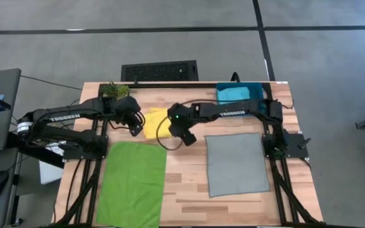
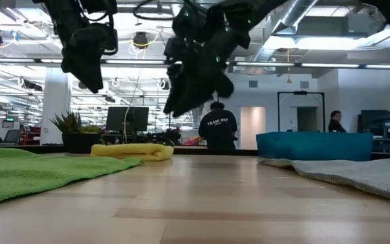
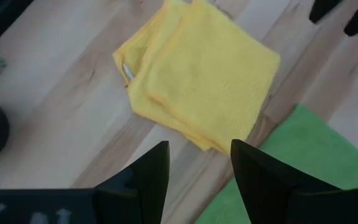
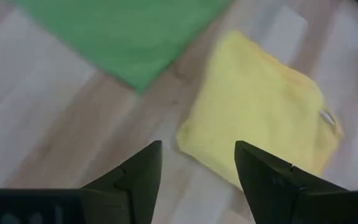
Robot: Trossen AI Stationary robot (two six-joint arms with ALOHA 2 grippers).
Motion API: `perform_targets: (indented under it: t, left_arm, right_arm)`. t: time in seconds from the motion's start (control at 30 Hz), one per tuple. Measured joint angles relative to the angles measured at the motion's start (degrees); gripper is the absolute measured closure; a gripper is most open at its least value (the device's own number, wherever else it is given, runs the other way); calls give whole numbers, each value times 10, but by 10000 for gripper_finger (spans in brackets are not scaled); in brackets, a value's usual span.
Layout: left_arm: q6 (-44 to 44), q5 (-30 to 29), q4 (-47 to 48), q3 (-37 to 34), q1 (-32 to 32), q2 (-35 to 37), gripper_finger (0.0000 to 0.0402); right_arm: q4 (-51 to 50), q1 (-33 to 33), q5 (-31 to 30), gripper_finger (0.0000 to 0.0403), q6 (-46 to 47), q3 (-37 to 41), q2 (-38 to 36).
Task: Fold microfiber towels
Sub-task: Stack the yellow microfiber cloth on top of the blue microfiber cloth in the blue bin
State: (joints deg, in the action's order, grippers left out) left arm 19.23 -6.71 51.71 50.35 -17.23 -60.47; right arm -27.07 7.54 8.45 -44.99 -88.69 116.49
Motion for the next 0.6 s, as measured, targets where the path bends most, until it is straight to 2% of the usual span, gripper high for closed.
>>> perform_targets:
  t: [0.17, 0.43, 0.5, 0.6]
  left_arm:
    - [1, -5, 6, 0, 1, 0, 237]
    - [-4, -5, 5, 0, 1, 0, 237]
    - [-5, -5, 5, 0, 1, 0, 237]
    - [-5, -5, 4, 0, 1, 0, 237]
  right_arm:
    - [108, -8, -34, 177, -57, 52, 1]
    - [131, -3, -34, 177, -88, 73, 24]
    - [178, -3, -34, 177, -105, 66, 43]
    - [165, -3, -52, 177, -143, 74, 51]
